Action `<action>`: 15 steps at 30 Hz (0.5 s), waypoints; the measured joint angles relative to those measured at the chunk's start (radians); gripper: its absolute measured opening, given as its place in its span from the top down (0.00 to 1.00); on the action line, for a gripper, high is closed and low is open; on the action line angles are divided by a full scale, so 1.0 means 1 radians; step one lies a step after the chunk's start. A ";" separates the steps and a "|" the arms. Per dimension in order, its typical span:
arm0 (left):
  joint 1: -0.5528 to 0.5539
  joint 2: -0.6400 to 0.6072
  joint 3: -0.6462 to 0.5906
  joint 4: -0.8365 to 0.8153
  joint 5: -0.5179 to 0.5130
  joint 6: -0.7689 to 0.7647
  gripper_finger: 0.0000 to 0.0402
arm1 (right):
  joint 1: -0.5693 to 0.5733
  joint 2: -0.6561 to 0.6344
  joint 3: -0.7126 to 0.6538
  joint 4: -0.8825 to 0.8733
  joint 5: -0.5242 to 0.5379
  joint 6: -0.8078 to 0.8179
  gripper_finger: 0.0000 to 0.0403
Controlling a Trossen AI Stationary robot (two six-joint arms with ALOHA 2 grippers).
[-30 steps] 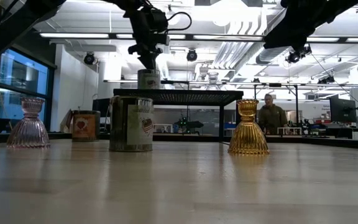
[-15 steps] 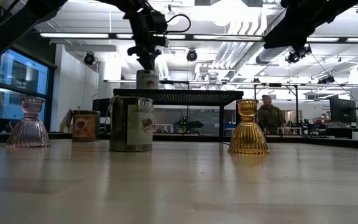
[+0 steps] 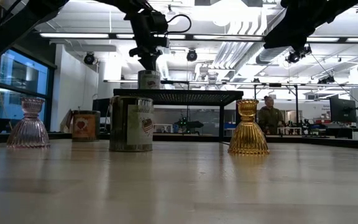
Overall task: Pick & Place candle stick holders
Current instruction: Put the silver scented candle can on the shelf
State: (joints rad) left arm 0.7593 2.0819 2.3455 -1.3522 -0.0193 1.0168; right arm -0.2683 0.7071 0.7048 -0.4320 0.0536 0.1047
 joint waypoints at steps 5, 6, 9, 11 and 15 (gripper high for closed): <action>0.000 0.000 0.000 -0.001 -0.002 -0.001 1.00 | 0.000 0.000 0.000 0.000 0.000 0.000 0.65; 0.000 0.000 0.000 -0.001 -0.002 -0.001 1.00 | 0.000 0.000 0.000 0.000 0.000 0.000 0.65; 0.000 0.000 0.000 -0.003 -0.002 -0.004 1.00 | 0.000 0.000 0.000 0.000 0.000 0.000 0.65; 0.000 0.000 0.000 -0.008 -0.002 -0.005 0.99 | 0.000 0.000 0.000 0.000 0.000 0.000 0.65; 0.000 0.000 0.000 -0.010 -0.002 -0.028 0.94 | 0.000 0.000 0.000 0.000 0.000 0.000 0.65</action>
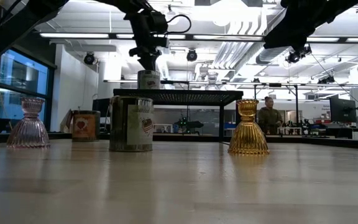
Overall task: Pick & Place candle stick holders
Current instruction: Put the silver scented candle can on the shelf
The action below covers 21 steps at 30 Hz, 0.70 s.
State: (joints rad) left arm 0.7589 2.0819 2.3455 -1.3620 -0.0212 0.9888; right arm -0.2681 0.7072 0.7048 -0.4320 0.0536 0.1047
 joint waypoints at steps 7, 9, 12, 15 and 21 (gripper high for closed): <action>-0.008 0.000 0.000 0.011 -0.013 -0.022 0.82 | 0.000 0.000 0.000 0.000 0.000 0.000 0.65; -0.015 0.000 0.005 0.015 -0.031 -0.029 0.81 | 0.000 0.000 0.000 0.000 0.000 0.000 0.65; -0.036 -0.003 0.008 0.032 -0.069 -0.029 0.80 | 0.000 0.000 0.000 0.000 0.000 0.000 0.65; -0.052 -0.012 0.009 0.035 -0.099 -0.030 0.80 | 0.000 0.000 0.000 0.000 0.000 0.001 0.65; -0.068 -0.013 0.010 0.021 -0.105 -0.044 0.80 | 0.000 0.000 0.000 0.000 0.000 0.003 0.65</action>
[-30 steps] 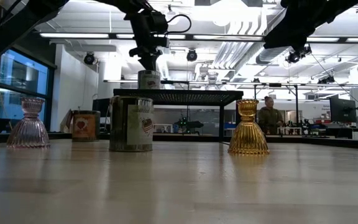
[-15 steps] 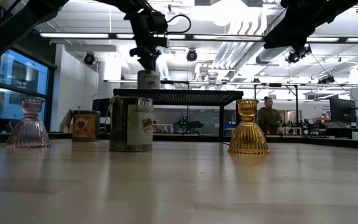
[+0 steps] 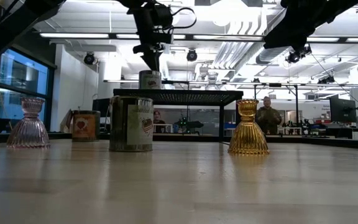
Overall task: Pick & Place candle stick holders
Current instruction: Put the silver scented candle can on the shelf
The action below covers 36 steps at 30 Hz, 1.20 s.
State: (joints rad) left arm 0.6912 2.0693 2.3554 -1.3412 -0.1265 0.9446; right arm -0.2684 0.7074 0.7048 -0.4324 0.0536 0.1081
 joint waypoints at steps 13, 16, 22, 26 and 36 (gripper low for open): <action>-0.019 -0.022 0.000 -0.020 -0.050 -0.040 0.80 | 0.000 0.000 0.000 -0.004 0.000 0.007 0.65; -0.025 -0.027 0.000 -0.033 -0.053 -0.063 0.80 | 0.000 0.000 0.000 -0.004 0.000 0.007 0.65; -0.034 -0.057 0.000 -0.038 -0.051 -0.146 0.80 | 0.000 0.000 0.000 -0.004 0.000 0.007 0.65; -0.039 -0.089 0.000 -0.038 -0.044 -0.212 0.80 | 0.000 0.000 0.000 -0.004 0.000 0.007 0.65; -0.054 -0.178 0.000 -0.045 0.004 -0.417 0.80 | 0.000 0.000 0.000 -0.004 0.000 0.007 0.65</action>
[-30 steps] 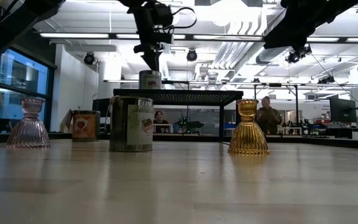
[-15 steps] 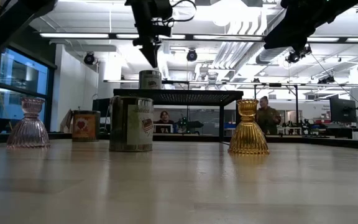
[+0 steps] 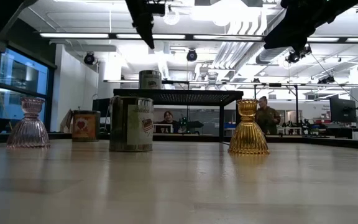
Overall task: Pick & Place candle stick holders
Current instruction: Put the silver scented candle can on the shelf
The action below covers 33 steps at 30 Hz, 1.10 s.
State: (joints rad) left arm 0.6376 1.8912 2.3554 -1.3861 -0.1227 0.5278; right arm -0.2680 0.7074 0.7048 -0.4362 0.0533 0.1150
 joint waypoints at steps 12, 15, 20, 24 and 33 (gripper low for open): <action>-0.017 -0.020 0.000 -0.157 0.051 -0.167 0.80 | 0.000 0.000 0.000 0.000 0.000 -0.002 0.65; -0.017 -0.019 0.000 -0.170 0.076 -0.203 0.80 | 0.000 0.000 0.000 0.000 0.000 -0.001 0.65; -0.016 -0.019 0.000 -0.185 0.099 -0.269 0.80 | 0.000 0.000 0.000 0.000 0.000 0.000 0.65; -0.016 -0.023 0.000 -0.186 0.144 -0.312 0.80 | 0.000 0.000 0.000 0.000 0.000 0.000 0.65; -0.016 -0.024 0.000 -0.185 0.134 -0.445 0.80 | 0.000 0.000 0.000 0.000 0.000 0.017 0.65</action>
State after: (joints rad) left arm 0.6212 1.8675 2.3554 -1.5715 0.0114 0.0828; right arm -0.2680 0.7074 0.7048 -0.4358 0.0532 0.1322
